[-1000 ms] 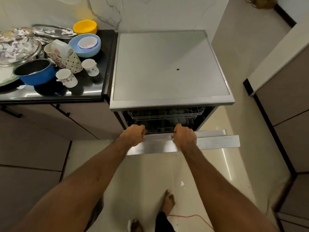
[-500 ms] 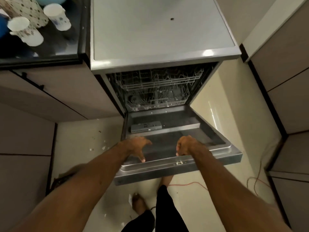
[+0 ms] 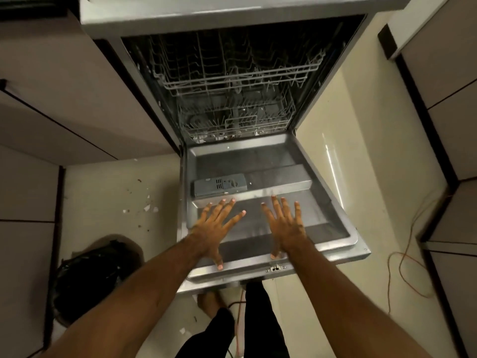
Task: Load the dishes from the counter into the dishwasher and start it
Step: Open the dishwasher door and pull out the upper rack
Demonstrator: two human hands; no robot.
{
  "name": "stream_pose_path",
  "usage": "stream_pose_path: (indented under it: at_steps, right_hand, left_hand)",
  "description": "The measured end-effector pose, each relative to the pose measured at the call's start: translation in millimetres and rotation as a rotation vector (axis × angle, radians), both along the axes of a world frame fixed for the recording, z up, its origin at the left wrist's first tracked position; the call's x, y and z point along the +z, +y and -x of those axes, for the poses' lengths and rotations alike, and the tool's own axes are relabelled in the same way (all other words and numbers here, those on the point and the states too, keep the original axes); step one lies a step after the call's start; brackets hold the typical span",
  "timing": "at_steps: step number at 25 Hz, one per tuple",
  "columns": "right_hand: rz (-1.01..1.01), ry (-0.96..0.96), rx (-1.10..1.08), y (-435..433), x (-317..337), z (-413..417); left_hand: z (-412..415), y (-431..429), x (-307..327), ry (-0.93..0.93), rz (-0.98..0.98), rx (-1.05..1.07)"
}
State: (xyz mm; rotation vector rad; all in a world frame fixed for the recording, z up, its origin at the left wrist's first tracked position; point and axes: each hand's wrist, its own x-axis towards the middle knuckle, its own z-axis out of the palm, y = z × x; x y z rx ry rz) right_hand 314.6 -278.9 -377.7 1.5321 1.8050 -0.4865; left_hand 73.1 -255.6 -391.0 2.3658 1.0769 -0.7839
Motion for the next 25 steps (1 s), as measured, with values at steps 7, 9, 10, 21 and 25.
stream_pose_path:
  at_steps: [7,9,10,21,25]
  right_hand:
    - [-0.097,0.092,-0.077,-52,-74,-14]
    - [-0.066,0.105,-0.076,-57,-91,-17]
    - [-0.070,0.106,-0.067,-59,-99,-19]
    - [-0.069,0.168,0.007,-85,-225,-28]
    - [-0.066,0.165,0.031,-95,-257,-24]
  left_hand:
    - [-10,-45,-68,-0.011,-0.040,0.019]
    - [-12,-51,-86,0.012,-0.019,0.019]
    - [-12,-54,-97,0.019,-0.029,0.028]
    - [-9,-86,-204,0.051,-0.063,0.134]
    - [-9,-96,-232,0.093,-0.054,0.190]
